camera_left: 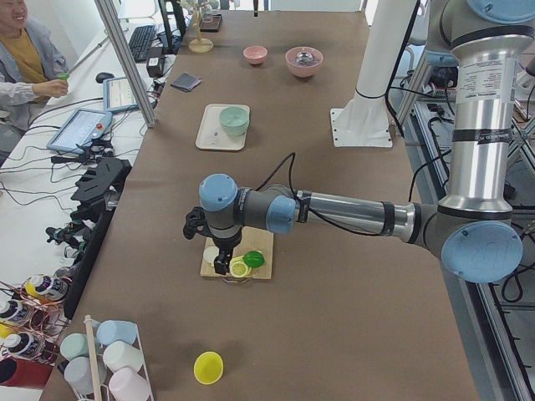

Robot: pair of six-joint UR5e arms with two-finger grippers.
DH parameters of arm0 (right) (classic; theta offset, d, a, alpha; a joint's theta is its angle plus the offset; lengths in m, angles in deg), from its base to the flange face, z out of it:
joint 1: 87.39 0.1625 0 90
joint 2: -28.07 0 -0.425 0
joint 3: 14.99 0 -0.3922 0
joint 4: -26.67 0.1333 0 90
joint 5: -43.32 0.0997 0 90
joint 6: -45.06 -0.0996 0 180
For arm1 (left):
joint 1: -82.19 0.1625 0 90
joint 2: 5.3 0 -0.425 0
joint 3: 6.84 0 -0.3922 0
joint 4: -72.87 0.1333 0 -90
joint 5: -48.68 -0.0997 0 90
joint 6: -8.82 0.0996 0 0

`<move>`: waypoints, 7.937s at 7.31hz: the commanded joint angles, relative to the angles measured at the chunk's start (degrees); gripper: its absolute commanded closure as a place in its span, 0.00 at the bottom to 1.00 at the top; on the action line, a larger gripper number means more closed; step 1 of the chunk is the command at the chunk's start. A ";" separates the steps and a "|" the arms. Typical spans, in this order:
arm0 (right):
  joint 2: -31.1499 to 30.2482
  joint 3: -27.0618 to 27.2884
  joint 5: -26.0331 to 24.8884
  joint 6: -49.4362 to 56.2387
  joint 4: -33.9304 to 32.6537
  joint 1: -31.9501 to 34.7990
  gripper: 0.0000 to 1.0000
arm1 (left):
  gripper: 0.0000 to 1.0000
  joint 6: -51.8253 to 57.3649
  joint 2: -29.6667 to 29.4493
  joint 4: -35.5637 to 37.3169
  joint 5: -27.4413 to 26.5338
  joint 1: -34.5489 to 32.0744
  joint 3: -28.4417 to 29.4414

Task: Stack pink bowl on green and place spoon
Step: 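Move the right gripper down over the small pink bowl, then grasp the rim of the small pink bowl with the right gripper, then carry the pink bowl over the green bowl while left gripper reaches for spoon, then lower pink bowl into green bowl while left gripper grasps white spoon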

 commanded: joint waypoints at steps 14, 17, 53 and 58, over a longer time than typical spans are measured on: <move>-0.42 -1.24 2.64 -6.11 5.25 -6.88 0.00 | 0.02 -4.18 2.73 -2.39 1.19 0.36 -3.05; 0.89 -2.04 0.55 -10.07 5.43 -11.72 0.06 | 0.02 -4.27 3.25 -2.21 1.01 0.36 -2.96; 47.74 -13.82 -20.38 -84.45 6.75 -44.17 0.92 | 0.15 -68.69 -13.89 -11.62 -7.78 31.47 6.96; 47.66 -11.62 -18.19 -83.93 6.75 -41.79 0.00 | 1.00 -72.90 -14.41 -17.59 -7.78 31.65 10.22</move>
